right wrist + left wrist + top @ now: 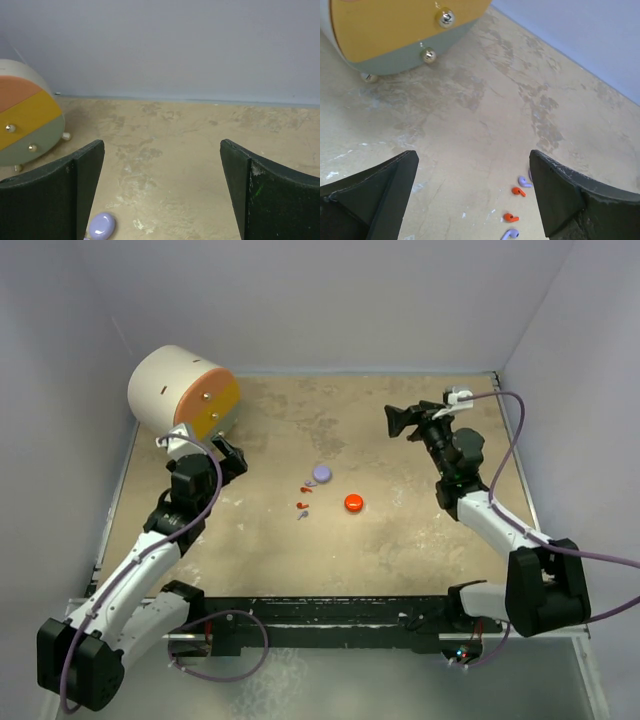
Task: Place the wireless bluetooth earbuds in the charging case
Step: Pick up the charging case at the center of the board.
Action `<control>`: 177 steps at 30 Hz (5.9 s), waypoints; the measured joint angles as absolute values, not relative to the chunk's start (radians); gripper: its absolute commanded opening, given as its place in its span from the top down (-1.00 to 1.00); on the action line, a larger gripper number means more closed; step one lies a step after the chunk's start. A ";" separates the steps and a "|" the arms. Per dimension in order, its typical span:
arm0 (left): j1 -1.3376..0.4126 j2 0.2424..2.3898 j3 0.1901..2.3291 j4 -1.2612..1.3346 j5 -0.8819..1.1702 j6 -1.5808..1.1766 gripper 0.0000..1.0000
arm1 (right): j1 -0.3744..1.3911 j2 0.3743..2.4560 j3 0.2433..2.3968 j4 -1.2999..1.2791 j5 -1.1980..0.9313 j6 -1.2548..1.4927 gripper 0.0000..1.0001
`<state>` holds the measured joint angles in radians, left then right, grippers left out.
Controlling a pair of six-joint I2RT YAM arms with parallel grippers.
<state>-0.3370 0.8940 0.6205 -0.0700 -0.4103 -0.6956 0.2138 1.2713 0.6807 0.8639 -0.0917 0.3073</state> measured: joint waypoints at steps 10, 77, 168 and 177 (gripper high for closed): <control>-0.343 0.886 0.559 0.053 -0.251 -0.703 -0.86 | 0.156 1.406 0.697 0.950 -0.368 0.442 -1.00; -0.356 1.076 0.510 0.194 -0.146 -0.749 -0.82 | 0.725 1.957 1.133 0.236 0.279 0.332 -0.50; -0.356 1.209 0.374 0.801 0.074 -0.947 -0.39 | 0.748 1.615 0.823 0.814 -0.365 -0.351 1.00; -0.356 1.234 0.355 0.928 0.099 -0.981 -0.38 | 0.748 1.667 0.901 0.772 -0.419 -0.310 1.00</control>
